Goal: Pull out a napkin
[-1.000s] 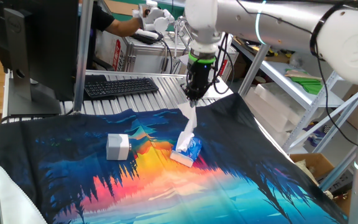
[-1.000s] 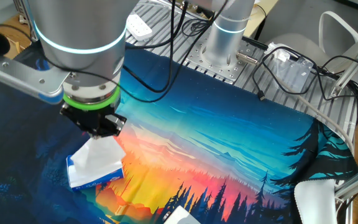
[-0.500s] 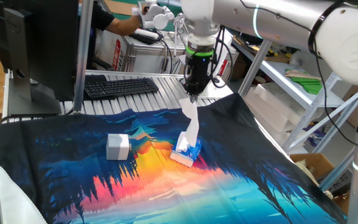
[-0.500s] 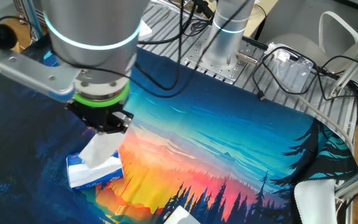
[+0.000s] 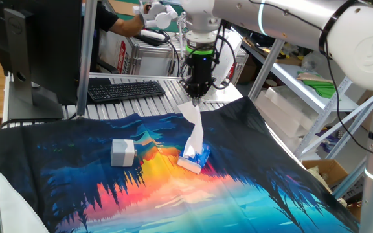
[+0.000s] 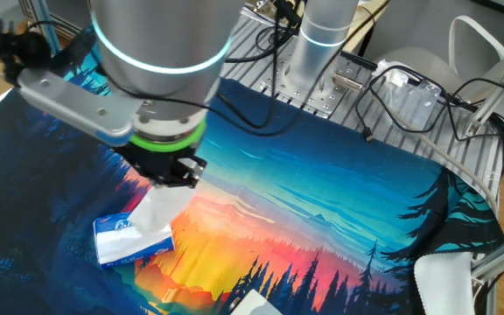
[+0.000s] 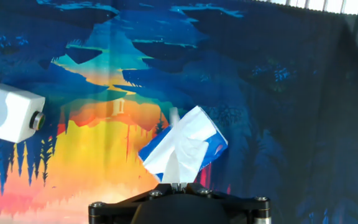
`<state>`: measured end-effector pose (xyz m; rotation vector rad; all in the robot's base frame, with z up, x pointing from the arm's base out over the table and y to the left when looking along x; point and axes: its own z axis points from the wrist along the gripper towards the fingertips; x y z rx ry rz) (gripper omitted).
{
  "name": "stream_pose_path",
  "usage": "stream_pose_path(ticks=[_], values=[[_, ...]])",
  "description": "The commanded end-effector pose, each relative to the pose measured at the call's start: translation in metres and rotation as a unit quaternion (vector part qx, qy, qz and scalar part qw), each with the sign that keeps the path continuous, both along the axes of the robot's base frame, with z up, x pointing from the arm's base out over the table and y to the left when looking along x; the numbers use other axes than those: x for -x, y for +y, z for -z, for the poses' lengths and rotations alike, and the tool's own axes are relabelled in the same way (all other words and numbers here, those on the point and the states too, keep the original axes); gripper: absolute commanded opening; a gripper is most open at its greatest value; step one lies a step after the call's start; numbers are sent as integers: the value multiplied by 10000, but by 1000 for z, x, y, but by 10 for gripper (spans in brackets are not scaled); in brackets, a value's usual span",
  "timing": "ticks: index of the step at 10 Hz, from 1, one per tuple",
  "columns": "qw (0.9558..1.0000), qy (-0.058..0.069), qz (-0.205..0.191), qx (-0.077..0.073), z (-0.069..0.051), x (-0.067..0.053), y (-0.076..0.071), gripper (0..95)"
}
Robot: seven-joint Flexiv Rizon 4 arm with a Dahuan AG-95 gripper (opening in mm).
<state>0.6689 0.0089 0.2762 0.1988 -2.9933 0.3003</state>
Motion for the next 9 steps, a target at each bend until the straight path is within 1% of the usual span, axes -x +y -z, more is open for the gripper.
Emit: stream_pose_path(ticks=[1, 2, 3, 4, 5, 6, 7, 9], values=[[10000, 10, 75, 47, -3, 6, 12, 0], [9999, 16, 116, 74, -3, 9, 18, 0], [9998, 20, 190, 99, -4, 15, 28, 0], [9997, 21, 228, 108, -4, 19, 34, 0], [9995, 6, 291, 117, -2, 26, 42, 0], [9995, 3, 298, 115, 1, 33, 45, 0], [9995, 6, 300, 116, 3, 35, 46, 0], [9986, -47, 514, 94, 8, 47, 51, 0]])
